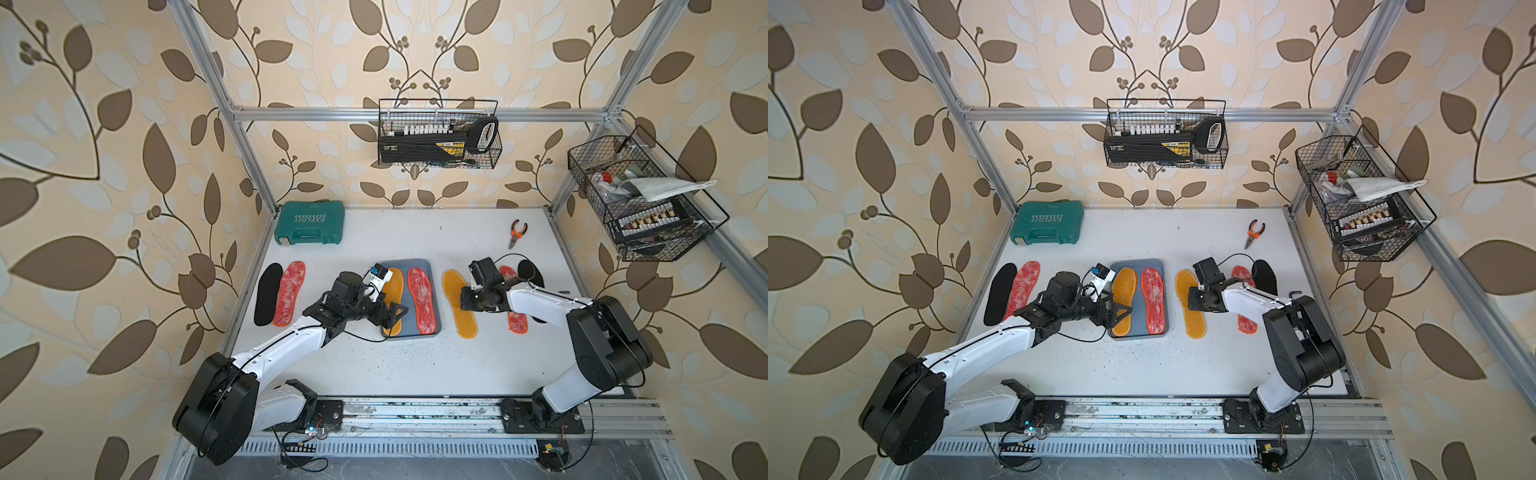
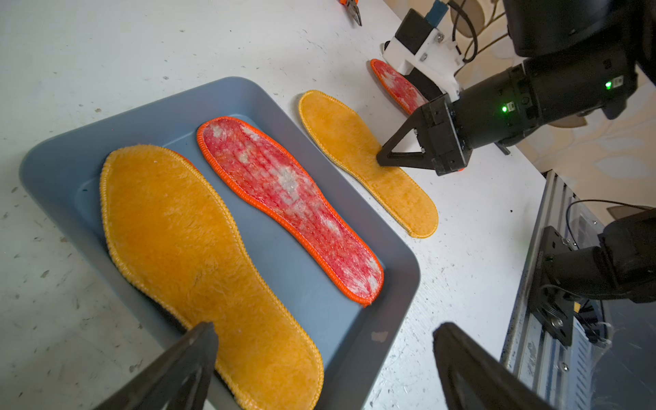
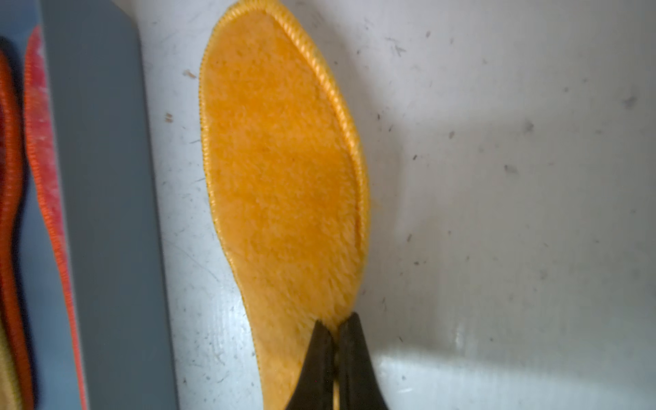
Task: Put the insoles into the storage box
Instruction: Pick up the insole from the center of the board.
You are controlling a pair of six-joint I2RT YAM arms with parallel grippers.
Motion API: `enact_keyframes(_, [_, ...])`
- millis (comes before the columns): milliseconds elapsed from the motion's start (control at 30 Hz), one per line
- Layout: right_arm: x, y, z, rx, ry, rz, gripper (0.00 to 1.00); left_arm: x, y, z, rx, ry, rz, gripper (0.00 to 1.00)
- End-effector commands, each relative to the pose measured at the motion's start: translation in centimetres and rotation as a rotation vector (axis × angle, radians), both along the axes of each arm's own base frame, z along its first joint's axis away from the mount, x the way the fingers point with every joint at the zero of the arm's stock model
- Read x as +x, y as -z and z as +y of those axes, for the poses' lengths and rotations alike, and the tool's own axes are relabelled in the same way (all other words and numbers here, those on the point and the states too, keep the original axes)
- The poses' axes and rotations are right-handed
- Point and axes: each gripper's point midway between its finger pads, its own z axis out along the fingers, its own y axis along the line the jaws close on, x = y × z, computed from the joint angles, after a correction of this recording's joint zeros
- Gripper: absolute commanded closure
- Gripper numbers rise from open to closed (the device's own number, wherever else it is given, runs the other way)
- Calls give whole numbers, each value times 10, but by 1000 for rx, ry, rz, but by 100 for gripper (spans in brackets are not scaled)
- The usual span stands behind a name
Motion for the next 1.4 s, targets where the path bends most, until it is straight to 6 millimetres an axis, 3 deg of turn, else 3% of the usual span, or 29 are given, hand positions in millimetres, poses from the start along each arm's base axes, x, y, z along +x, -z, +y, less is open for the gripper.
enact_keyframes(0, [-1,-9,8,112,-24,-7,100,3,-18,-4,-17,12,-61,1])
enact_keyframes(133, [1,-16,9,215,-9,7,100,2,-20,-4,-27,16,-72,1])
enact_keyframes(333, [-2,-30,6,214,-5,-4,100,-3,-20,-10,-44,59,-57,1])
enact_keyframes(500, [-7,-55,10,250,-21,-21,100,-4,-20,-12,-53,73,-50,1])
enact_keyframes(767, [-7,-80,32,344,2,-17,100,0,-21,-6,-32,35,-72,1])
enact_keyframes(1167, [4,-76,91,307,27,-32,100,6,-19,2,-2,-14,-94,1])
enact_keyframes(1367, [12,-67,103,225,63,-55,100,7,-20,3,-4,-27,-97,1])
